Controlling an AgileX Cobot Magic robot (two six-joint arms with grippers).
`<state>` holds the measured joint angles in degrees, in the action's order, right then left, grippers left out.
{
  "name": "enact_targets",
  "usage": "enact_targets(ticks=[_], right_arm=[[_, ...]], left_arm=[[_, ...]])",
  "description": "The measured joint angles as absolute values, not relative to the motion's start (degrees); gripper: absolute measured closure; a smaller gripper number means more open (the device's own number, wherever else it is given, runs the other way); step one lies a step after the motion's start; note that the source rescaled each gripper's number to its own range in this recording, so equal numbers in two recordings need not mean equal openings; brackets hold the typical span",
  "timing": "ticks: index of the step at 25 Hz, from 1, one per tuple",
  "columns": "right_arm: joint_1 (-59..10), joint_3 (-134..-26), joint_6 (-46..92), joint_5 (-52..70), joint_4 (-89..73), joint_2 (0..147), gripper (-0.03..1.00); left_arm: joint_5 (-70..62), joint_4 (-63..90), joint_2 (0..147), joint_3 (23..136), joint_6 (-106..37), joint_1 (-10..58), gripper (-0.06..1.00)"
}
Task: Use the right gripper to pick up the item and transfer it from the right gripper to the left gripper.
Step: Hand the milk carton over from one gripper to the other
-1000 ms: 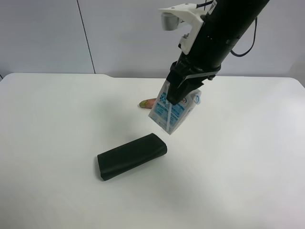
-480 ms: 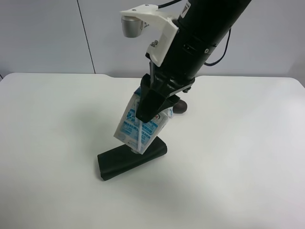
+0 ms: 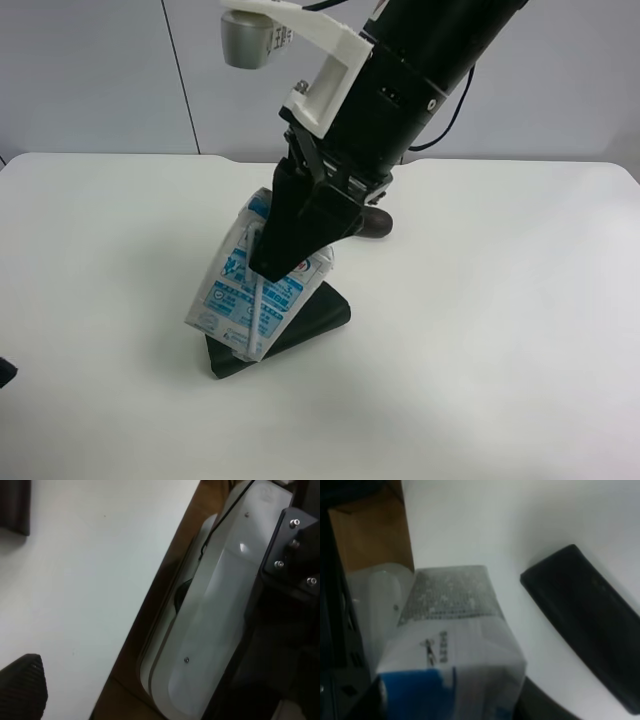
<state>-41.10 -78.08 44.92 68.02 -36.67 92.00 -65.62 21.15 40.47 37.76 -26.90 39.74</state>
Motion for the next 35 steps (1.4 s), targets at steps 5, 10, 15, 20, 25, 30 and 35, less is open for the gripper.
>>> enact_targets(ticks=[5, 10, 15, 20, 25, 30, 35], right_arm=[[-41.1, -78.08, 47.73, 68.08, -37.31, 92.0, 0.96], [-41.1, -78.08, 51.73, 69.35, -40.54, 92.0, 0.96], [-41.1, -78.08, 55.31, 69.49, -43.41, 92.0, 0.96], [-41.1, -78.08, 58.16, 69.49, -46.09, 92.0, 0.96], [-41.1, -78.08, 59.48, 69.79, -47.11, 92.0, 0.96], [-41.1, -78.08, 59.74, 69.53, -49.6, 92.0, 0.96], [-41.1, -78.08, 59.79, 69.53, -49.78, 92.0, 0.96]], left_arm=[[-61.68, 23.02, 45.56, 38.63, -30.17, 40.04, -0.06], [-60.5, 25.09, 50.77, 43.95, -32.48, 40.04, -0.06], [-60.1, 25.96, 54.22, 47.36, -33.55, 40.04, -0.06], [-59.52, 28.53, 58.25, 48.45, -35.08, 40.04, -0.06], [-58.77, 28.63, 60.99, 48.62, -36.0, 40.04, -0.06], [-56.41, 31.36, 62.72, 48.73, -38.45, 40.04, -0.06], [-55.28, 31.97, 64.6, 49.75, -39.31, 40.04, -0.06]])
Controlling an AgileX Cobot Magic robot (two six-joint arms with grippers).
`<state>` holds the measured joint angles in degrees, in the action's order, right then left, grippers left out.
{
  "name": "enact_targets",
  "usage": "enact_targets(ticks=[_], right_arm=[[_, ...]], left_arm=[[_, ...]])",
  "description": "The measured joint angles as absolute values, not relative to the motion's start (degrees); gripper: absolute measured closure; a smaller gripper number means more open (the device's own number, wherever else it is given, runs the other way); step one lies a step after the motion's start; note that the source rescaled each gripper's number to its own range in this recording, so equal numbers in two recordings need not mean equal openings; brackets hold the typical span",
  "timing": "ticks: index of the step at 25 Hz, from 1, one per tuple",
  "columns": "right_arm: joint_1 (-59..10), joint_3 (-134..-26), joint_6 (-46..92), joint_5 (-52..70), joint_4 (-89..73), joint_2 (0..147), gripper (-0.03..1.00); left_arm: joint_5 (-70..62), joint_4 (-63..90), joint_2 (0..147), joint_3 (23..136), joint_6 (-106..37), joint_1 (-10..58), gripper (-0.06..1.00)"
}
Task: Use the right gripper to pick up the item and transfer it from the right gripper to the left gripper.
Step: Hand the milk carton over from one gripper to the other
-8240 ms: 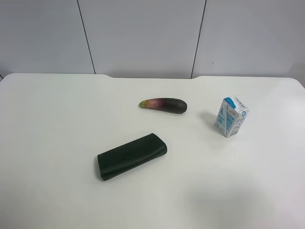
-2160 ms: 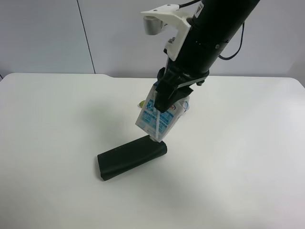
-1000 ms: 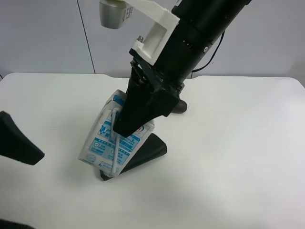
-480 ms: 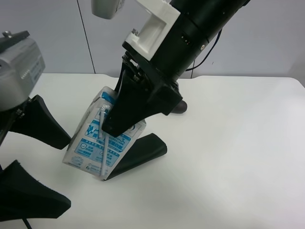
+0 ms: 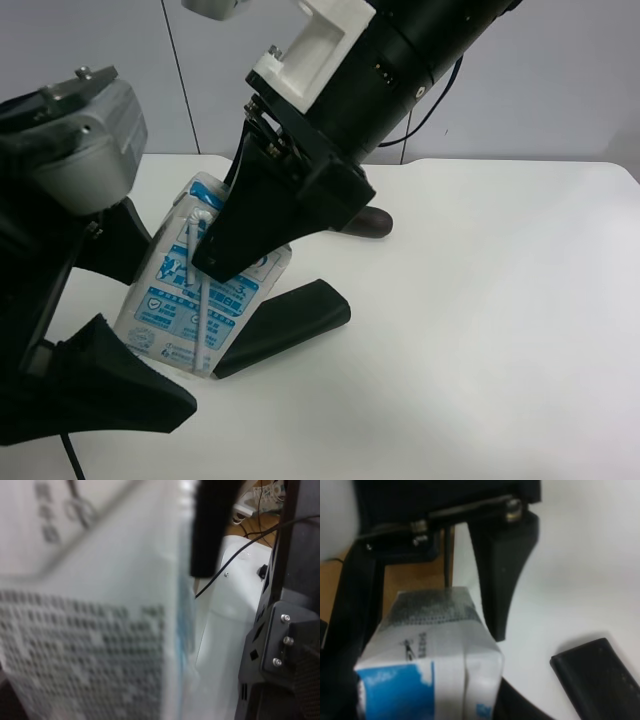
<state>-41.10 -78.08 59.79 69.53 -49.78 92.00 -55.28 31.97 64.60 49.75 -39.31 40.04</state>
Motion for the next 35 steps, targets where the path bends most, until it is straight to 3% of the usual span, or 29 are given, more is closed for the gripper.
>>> enact_targets(ticks=[3, 6, 17, 19, 30, 31, 32, 34, 35], right_arm=[[-41.1, -78.08, 60.2, 69.53, -50.1, 92.0, 0.96], [-41.1, -78.08, 60.62, 69.53, -50.14, 92.0, 0.96], [-41.21, -78.08, 60.81, 71.2, -50.65, 91.98, 0.96], [-41.21, -78.08, 61.14, 71.47, -50.65, 91.79, 0.96], [-41.21, -78.08, 61.2, 71.57, -50.53, 91.47, 0.96], [-41.21, -78.08, 61.07, 71.57, -50.53, 91.47, 0.91], [-41.21, -78.08, 60.56, 71.21, -50.87, 91.47, 0.77], [-41.21, -78.14, 59.35, 70.26, -52.0, 91.36, 0.34], [-41.21, -78.21, 58.88, 70.25, -52.11, 91.34, 0.21]], left_arm=[[-54.83, 33.49, 65.76, 51.31, -39.51, 40.04, -0.05], [-54.65, 35.49, 66.94, 52.32, -39.56, 40.04, 0.06], [-54.33, 36.15, 68.19, 52.39, -39.8, 40.04, 0.69], [-54.21, 36.05, 68.25, 52.39, -39.8, 40.04, 0.9], [-54.27, 36.4, 68.25, 52.39, -40.34, 40.04, 0.91], [-54.27, 36.4, 68.25, 52.39, -40.36, 40.04, 0.91], [-54.33, 36.4, 68.25, 52.39, -40.49, 40.04, 0.92], [-54.88, 36.34, 68.25, 52.39, -40.69, 40.04, 0.94], [-54.88, 36.34, 68.25, 52.39, -40.76, 40.04, 0.94]])
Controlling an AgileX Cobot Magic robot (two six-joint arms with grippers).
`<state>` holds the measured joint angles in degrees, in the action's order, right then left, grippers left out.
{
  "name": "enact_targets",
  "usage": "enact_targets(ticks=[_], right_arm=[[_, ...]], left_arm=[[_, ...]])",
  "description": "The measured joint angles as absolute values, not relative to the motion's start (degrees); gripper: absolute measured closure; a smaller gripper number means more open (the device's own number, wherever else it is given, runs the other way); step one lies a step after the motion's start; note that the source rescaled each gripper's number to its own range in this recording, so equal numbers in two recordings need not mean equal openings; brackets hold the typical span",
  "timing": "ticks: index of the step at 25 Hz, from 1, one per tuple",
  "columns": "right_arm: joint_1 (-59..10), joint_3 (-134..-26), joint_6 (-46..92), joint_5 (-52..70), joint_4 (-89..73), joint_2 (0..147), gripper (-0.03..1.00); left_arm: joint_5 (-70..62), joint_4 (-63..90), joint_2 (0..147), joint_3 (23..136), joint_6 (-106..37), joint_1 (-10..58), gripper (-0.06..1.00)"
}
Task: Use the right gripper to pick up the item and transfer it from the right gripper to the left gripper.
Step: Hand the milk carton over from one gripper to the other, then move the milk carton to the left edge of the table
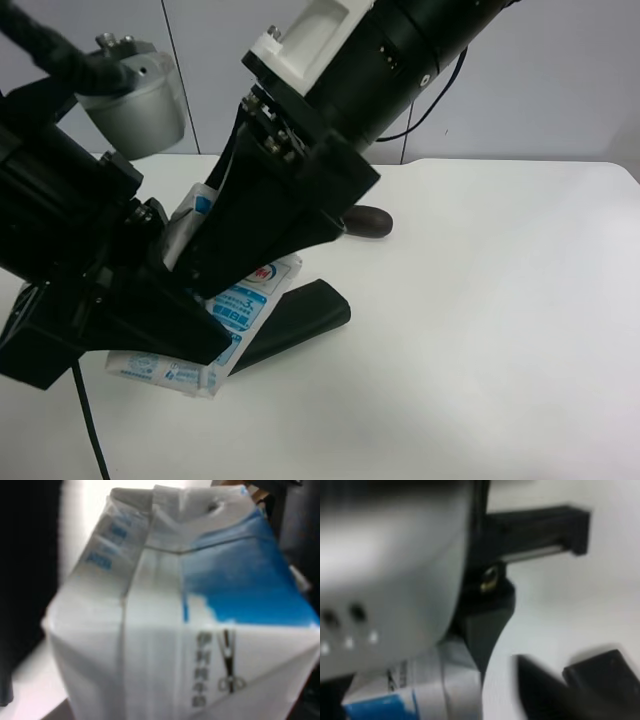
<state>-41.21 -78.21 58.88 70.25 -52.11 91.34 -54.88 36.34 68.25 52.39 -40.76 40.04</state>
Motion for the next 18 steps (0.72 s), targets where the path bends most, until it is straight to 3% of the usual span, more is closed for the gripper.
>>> enact_targets(ticks=[2, 4, 18], right_arm=[[-41.21, -78.25, 57.96, 70.07, -52.39, 91.34, 0.05], [-41.21, -78.25, 57.57, 69.93, -52.56, 91.34, 0.0], [-41.21, -78.25, 41.56, 69.66, -32.41, 78.5, -0.03]], left_arm=[[-54.88, 36.24, 68.25, 52.39, -40.8, 40.04, 0.94], [-54.88, 36.24, 68.25, 52.39, -40.8, 40.04, 0.94], [-53.86, 36.24, 68.25, 52.39, -40.82, 40.04, 0.94]])
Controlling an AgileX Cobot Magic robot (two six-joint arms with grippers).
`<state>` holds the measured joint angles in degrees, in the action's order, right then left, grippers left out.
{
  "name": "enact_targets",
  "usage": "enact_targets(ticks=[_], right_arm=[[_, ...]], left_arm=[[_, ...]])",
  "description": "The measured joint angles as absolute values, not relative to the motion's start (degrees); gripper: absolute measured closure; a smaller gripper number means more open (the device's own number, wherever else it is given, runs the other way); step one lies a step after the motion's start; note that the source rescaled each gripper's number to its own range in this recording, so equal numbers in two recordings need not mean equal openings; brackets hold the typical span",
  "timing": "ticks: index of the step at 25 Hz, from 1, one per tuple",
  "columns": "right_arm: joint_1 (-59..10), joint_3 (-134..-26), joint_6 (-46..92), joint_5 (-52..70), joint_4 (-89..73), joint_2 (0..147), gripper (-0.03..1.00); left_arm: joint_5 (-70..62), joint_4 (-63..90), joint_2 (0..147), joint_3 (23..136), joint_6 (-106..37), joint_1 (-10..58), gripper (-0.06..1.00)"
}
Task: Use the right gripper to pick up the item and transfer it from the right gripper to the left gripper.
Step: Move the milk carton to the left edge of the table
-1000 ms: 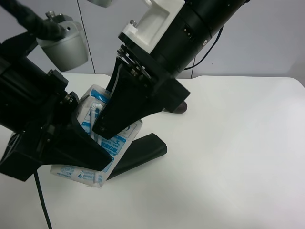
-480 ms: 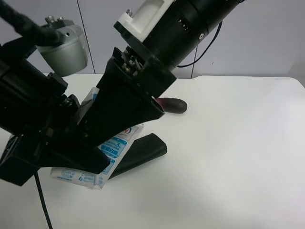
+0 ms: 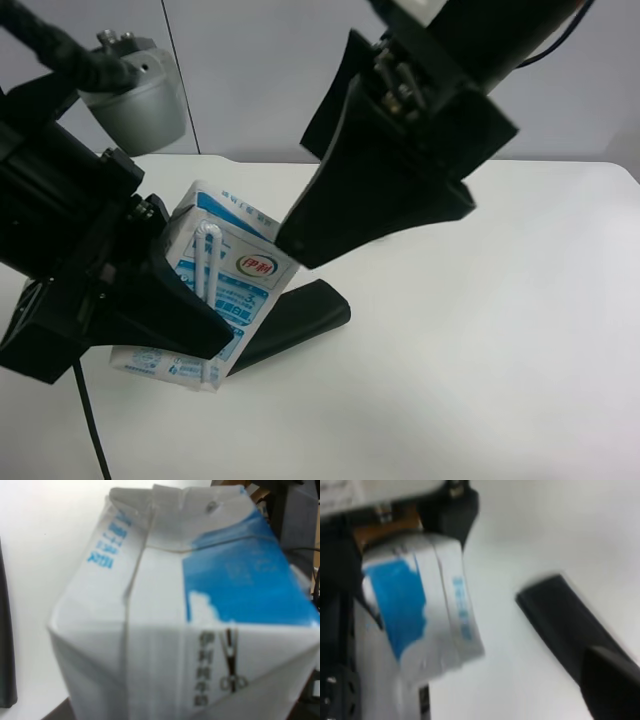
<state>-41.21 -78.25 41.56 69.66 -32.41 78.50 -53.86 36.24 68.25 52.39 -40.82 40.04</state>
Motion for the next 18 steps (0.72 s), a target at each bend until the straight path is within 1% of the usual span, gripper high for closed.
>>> enact_targets(ticks=[4, 7, 11, 18], right_arm=[[-41.21, -78.11, 35.16, 69.77, -28.5, 72.39, -0.03], [-41.21, -75.72, 31.15, 69.65, -26.17, 66.89, -0.03], [-41.21, -68.19, 25.58, 69.73, -22.14, 58.34, -0.03], [-41.21, -53.23, 20.4, 69.85, -16.57, 42.8, -0.03]], left_arm=[[-53.37, 36.24, 68.25, 52.39, -40.82, 40.04, 0.94], [-53.37, 36.24, 68.25, 52.39, -40.82, 40.04, 0.94], [-53.37, 36.24, 68.25, 52.39, -40.82, 40.04, 0.94], [-53.37, 36.24, 68.25, 52.39, -40.82, 40.04, 0.94]])
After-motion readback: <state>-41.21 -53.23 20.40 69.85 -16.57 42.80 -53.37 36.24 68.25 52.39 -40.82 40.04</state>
